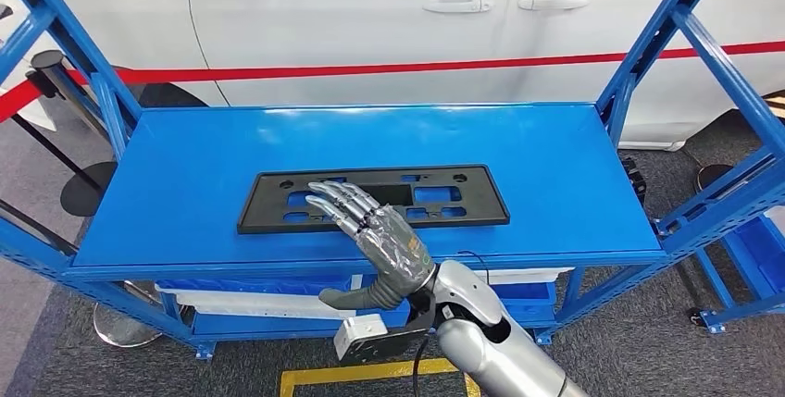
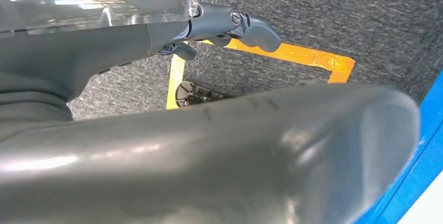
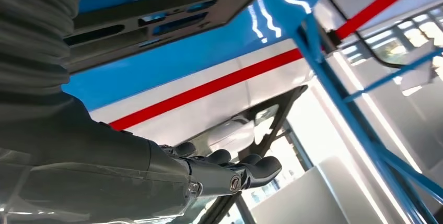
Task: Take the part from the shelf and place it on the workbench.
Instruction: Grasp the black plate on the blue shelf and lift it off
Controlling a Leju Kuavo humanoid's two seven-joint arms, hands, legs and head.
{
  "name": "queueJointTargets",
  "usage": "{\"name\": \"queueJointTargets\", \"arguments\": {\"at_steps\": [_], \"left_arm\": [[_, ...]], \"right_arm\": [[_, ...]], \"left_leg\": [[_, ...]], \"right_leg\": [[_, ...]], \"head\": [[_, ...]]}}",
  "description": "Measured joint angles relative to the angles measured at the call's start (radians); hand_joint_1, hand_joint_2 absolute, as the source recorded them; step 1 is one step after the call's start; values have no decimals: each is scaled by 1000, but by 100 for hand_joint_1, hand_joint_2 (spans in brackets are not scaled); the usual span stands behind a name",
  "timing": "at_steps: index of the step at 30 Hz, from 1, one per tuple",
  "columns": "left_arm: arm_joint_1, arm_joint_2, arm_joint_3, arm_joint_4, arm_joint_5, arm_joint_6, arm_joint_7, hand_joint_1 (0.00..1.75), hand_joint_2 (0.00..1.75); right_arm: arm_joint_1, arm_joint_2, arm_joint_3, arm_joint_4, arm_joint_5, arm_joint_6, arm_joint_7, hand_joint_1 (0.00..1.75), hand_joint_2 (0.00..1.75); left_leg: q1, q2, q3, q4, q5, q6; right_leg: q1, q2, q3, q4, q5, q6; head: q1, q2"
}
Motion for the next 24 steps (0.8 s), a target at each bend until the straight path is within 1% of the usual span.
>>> {"name": "queueJointTargets", "arguments": {"at_steps": [1,2,3,4,5,6,7,9,10,11,12,13,14,15,16,17,18,19,20,21,22,24], "left_arm": [[1,0,0,0,-3,0,0,0,0],[2,0,0,0,-7,0,-1,0,0],[2,-1,0,0,-10,0,-1,0,0],[1,-2,0,0,-15,-1,-2,0,0],[-1,-3,0,0,-18,-1,-2,0,0],[-2,-4,0,0,-21,-2,-3,0,0],[-4,-4,0,0,-23,-1,-2,0,0],[-5,-4,0,0,-27,1,-1,0,0],[-6,-3,0,0,-29,3,0,0,0],[-6,-3,0,0,-31,4,1,0,0],[-6,-2,0,0,-33,4,2,0,0],[-6,-2,0,0,-35,4,2,0,0],[-5,-2,0,0,-36,4,4,0,0],[-4,-1,0,0,-37,4,6,0,0],[-4,-1,0,0,-38,5,9,0,0],[-4,0,0,0,-39,5,12,0,0],[-4,2,0,0,-40,6,15,0,0],[-5,3,0,1,-42,7,17,0,0],[-6,4,0,1,-43,8,18,0,0],[-6,5,0,1,-45,9,19,0,0],[-6,5,0,1,-46,9,19,0,0],[-5,5,0,1,-47,9,20,0,0]], "right_arm": [[-9,5,12,20,32,-27,13,0,175],[-22,12,24,45,74,-61,32,0,175],[-39,23,37,74,123,-99,56,0,175],[-59,36,48,107,172,-136,81,0,175],[-79,52,59,144,220,-169,108,0,175],[-97,71,70,183,266,-197,135,0,175],[-112,89,80,223,305,-216,161,0,175],[-141,130,100,307,378,-244,213,0,175],[-157,151,109,349,405,-255,233,0,175],[-174,174,117,392,425,-266,248,0,175],[-191,196,126,437,438,-275,260,0,175],[-207,215,133,480,446,-283,269,0,175],[-219,232,140,521,453,-289,277,0,175],[-228,246,145,559,459,-292,284,0,175],[-236,260,151,595,466,-295,290,0,175],[-242,273,156,627,473,-296,295,0,175],[-248,288,161,657,478,-295,301,0,175],[-255,301,166,684,482,-294,305,0,175],[-260,312,171,706,482,-292,308,0,175],[-264,321,176,726,482,-291,309,0,175],[-267,327,180,743,481,-290,309,0,175],[-270,336,187,772,479,-289,312,0,175]], "left_leg": [[-1,-1,1,1,-1,0],[-1,-1,3,2,-2,-1],[-2,-1,5,2,-4,-3],[-4,-1,5,3,-6,-6],[-5,0,5,3,-7,-10],[-5,0,4,3,-8,-15],[-5,1,4,2,-7,-21],[-4,1,6,0,-10,-33],[-3,1,3,11,-19,-38],[-3,0,-9,40,-38,-43],[0,-1,-33,91,-67,-46],[1,-2,-64,157,-98,-50],[2,-2,-96,221,-123,-54],[3,-2,-120,265,-133,-57],[4,-1,-125,269,-121,-60],[6,-1,-112,235,-91,-61],[8,-1,-84,171,-51,-62],[9,-2,-53,104,-21,-62],[8,-3,-27,50,-2,-59],[7,-4,-12,18,4,-55],[5,-6,-9,9,0,-50],[6,-6,-10,5,2,-37]], "right_leg": [[0,0,2,-9,18,-2],[0,0,23,-55,51,-6],[2,0,55,-126,88,-12],[5,-1,87,-195,114,-18],[8,-2,109,-243,128,-23],[11,-2,120,-269,131,-27],[14,-1,122,-275,128,-30],[12,1,125,-283,132,-38],[8,1,128,-289,135,-43],[5,1,131,-295,138,-49],[4,0,133,-298,139,-52],[4,0,134,-299,138,-55],[5,0,134,-298,138,-57],[6,0,134,-298,137,-57],[6,0,135,-297,136,-58],[6,1,136,-296,134,-56],[6,3,138,-293,131,-54],[7,4,139,-289,127,-51],[9,5,138,-285,124,-47],[11,6,136,-281,122,-43],[12,6,134,-280,122,-39],[12,6,132,-278,120,-31]], "head": [[0,0],[0,0],[0,0],[0,0],[0,0],[0,0],[0,0],[0,0],[-1,0],[-1,0],[-2,0],[-2,0],[-2,0],[-2,0],[-2,0],[-2,0],[-2,0],[-2,0],[-2,0],[-1,0],[-1,0],[0,0]]}}
